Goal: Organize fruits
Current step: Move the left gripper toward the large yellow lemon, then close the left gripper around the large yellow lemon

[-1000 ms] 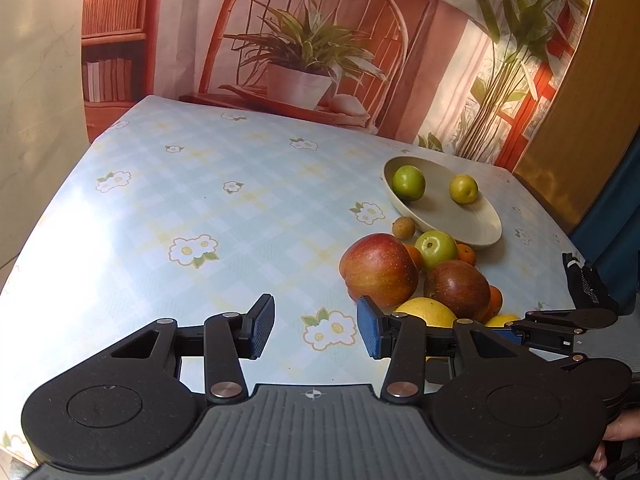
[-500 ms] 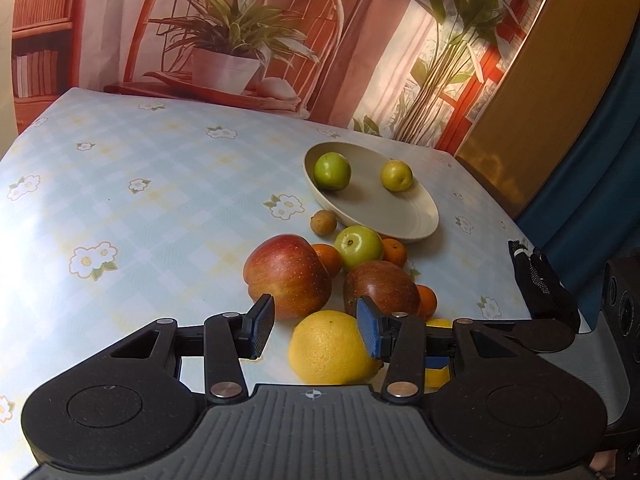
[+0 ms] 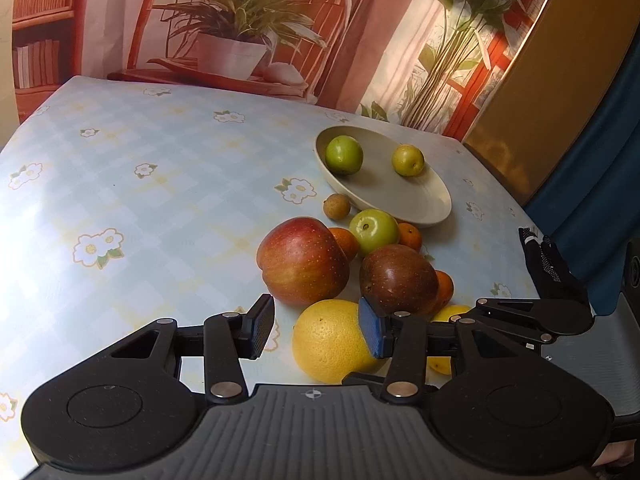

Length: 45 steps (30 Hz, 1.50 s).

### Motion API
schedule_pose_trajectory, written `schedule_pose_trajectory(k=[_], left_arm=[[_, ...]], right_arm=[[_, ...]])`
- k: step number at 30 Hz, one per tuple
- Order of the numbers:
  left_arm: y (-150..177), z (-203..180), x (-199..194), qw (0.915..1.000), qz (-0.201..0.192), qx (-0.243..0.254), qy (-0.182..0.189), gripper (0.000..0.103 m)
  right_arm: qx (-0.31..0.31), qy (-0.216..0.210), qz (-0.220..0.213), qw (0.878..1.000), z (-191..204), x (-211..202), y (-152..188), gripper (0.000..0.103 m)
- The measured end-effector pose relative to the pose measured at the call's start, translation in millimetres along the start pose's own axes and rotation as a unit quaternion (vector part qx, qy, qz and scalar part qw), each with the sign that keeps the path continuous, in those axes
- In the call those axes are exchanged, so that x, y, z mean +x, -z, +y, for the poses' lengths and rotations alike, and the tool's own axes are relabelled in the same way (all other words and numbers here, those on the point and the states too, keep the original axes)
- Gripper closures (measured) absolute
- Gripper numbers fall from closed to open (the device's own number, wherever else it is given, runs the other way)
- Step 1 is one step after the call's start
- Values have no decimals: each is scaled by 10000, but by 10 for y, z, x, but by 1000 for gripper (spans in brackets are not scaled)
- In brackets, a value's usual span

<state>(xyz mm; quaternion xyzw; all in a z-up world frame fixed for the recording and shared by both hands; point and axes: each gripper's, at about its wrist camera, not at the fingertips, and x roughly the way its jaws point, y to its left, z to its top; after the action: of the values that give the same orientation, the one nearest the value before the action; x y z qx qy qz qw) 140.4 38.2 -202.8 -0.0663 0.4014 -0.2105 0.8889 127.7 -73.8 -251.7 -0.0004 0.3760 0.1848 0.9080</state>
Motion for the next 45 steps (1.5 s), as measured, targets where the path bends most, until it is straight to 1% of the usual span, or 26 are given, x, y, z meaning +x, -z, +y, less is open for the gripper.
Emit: schedule_pose_trajectory(k=[8, 13, 14, 16, 18, 20, 22, 26, 28, 31, 38, 43, 45], left_arm=[[11, 221, -99, 9990, -102, -289, -319, 53], [-21, 352, -119, 9973, -107, -569, -454, 56], [-30, 377, -146, 9968, -174, -643, -436, 57], [-55, 423, -228, 9959, -337, -800, -266, 57], [-80, 420, -287, 9956, -444, -827, -76, 57], [-96, 390, -288, 9962, -437, -756, 53, 57], [-82, 357, -225, 9970, -310, -693, 143, 57], [-9, 326, -97, 9984, -133, -548, 39, 56], [1, 336, -77, 9982, -144, -577, 108, 57], [-8, 369, -57, 9977, -177, -638, 112, 57], [-48, 489, 13, 9952, -230, -937, 148, 57], [-43, 574, 45, 9926, -273, -1151, 267, 57], [-40, 595, 53, 9918, -285, -1212, 287, 57]], right_arm=[[-179, -154, -14, 9997, 36, 79, -30, 59], [-386, -316, -63, 9987, 97, 164, -103, 59], [-470, -297, -80, 9984, 123, 178, -124, 59], [-636, -258, -115, 9976, 169, 201, -160, 59], [-749, -246, -142, 9968, 205, 230, -191, 58], [-845, -251, -169, 9960, 231, 260, -213, 58], [-936, -238, -212, 9951, 263, 288, -230, 57], [-998, -223, -267, 9944, 290, 308, -246, 57], [-947, -226, -276, 9949, 270, 301, -235, 57], [-814, -273, -262, 9960, 223, 304, -207, 57], [-784, -281, -192, 9963, 189, 387, -154, 56], [-824, -358, -304, 9955, 192, 413, -152, 55], [-879, -365, -276, 9951, 212, 430, -141, 56]])
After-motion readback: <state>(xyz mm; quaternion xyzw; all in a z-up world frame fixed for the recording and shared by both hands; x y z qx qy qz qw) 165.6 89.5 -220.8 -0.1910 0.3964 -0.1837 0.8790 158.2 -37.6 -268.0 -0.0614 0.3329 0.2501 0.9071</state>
